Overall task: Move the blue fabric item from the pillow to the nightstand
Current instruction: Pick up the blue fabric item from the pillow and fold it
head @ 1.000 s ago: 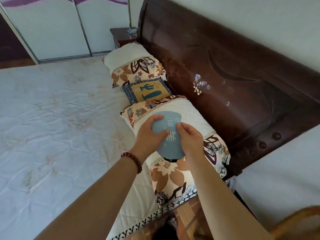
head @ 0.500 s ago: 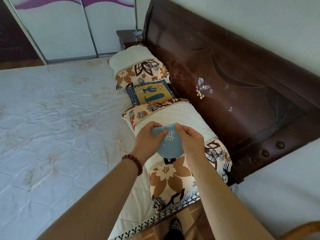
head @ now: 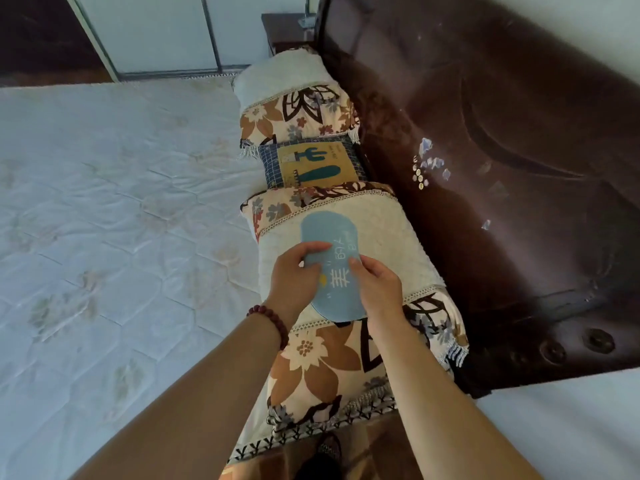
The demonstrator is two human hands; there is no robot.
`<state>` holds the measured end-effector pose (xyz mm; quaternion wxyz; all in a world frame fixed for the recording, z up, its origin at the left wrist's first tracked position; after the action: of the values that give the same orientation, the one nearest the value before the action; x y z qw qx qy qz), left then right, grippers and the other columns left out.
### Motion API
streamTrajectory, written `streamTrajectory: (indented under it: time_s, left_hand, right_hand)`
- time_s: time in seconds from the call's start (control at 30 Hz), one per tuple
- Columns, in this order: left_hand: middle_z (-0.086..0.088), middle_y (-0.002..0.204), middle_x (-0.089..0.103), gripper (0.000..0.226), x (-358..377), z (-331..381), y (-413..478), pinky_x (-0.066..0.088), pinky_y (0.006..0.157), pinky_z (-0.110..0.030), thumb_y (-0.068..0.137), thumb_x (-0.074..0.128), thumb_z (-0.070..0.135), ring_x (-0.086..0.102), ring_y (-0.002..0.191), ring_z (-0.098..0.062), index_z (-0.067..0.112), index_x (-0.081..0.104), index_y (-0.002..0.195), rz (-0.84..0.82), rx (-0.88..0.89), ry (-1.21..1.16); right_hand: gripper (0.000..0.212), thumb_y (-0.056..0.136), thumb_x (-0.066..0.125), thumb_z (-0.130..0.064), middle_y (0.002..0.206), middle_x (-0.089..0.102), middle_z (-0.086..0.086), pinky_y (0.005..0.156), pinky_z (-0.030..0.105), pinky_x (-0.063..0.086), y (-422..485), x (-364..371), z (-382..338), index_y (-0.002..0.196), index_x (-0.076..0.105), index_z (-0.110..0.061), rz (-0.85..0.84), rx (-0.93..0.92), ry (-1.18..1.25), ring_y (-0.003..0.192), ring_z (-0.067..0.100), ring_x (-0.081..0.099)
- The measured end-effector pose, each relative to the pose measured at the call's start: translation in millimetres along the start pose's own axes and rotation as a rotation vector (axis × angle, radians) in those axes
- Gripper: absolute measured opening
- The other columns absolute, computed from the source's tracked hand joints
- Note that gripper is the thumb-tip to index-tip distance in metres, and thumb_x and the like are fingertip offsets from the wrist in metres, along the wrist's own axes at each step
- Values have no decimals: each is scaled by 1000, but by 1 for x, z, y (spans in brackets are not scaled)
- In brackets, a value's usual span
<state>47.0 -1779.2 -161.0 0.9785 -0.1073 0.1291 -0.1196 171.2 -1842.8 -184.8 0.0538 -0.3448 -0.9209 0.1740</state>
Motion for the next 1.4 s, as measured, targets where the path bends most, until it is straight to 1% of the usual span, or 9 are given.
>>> streamTrajectory:
  time_s: [0.1,0.27,0.4,0.57,0.73,0.93,1.03,1.23,1.4]
  left_hand:
    - [16,95,59,43,16,-20,16,45,57,-17,83,42,-3,54,81,1,31,67,90,9,-44,-9]
    - [9,99,60,40,37,-73,48,46,60,-21,83,46,-2,55,81,-3,34,64,87,26,-117,-16]
    - [6,99,59,35,48,-112,71,47,60,-19,83,47,-2,53,78,-3,28,64,92,20,-149,-5]
    - [12,82,56,23,62,-155,85,40,42,-7,92,46,13,53,65,-6,29,59,102,37,-205,1]
    - [19,83,53,29,72,-177,86,40,42,-6,91,45,11,54,68,-1,35,54,104,-2,-206,58]
    - [20,87,53,38,73,-188,92,41,45,-9,87,52,12,56,71,-2,40,48,113,-48,-208,135]
    - [8,86,57,52,72,-189,93,42,48,-16,86,56,13,59,67,-10,40,37,126,-56,-205,149]
    - [-16,86,65,63,66,-191,96,41,46,-16,84,63,16,59,64,-16,35,30,135,-25,-196,129]
    - [-7,116,58,71,65,-192,98,40,56,-19,82,65,19,57,83,-18,31,25,140,-3,-225,156]
  right_hand:
    - [11,86,65,-25,86,70,-3,66,32,53,21,0,23,78,65,-33,16,47,-2,80,20,66]
    - [12,86,64,-24,81,68,-6,61,28,50,61,4,68,78,62,-33,56,87,-61,76,18,65]
    - [9,85,64,-21,87,71,-1,65,29,51,90,9,102,81,66,-29,74,100,-115,80,20,66]
    - [8,82,64,-20,84,71,-5,57,23,47,106,7,144,81,69,-27,121,207,-92,75,13,65]
    - [8,85,63,-17,94,72,2,72,30,54,105,3,162,89,67,-22,129,138,-153,85,18,67]
    - [27,86,61,-14,106,68,-4,82,26,51,115,10,159,113,65,-14,91,81,-248,95,12,64]
    - [22,86,60,-13,103,68,-2,70,21,49,119,13,161,108,64,-17,72,142,-226,87,13,65]
    - [21,90,52,-16,96,66,-5,58,18,42,115,17,161,108,63,-19,57,106,-289,82,12,63]
    - [24,90,47,-14,78,59,-23,54,13,38,111,21,157,93,63,-32,32,82,-344,71,-2,56]
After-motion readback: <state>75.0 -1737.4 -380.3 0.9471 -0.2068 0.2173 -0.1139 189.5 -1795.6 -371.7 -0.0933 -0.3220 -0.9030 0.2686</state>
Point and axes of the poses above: each hand's wrist, its own y-axis towards the middle knuckle, its own x-axis out of the palm, z = x × y, the point moved 4 cm from there along y, towards the middle knuckle
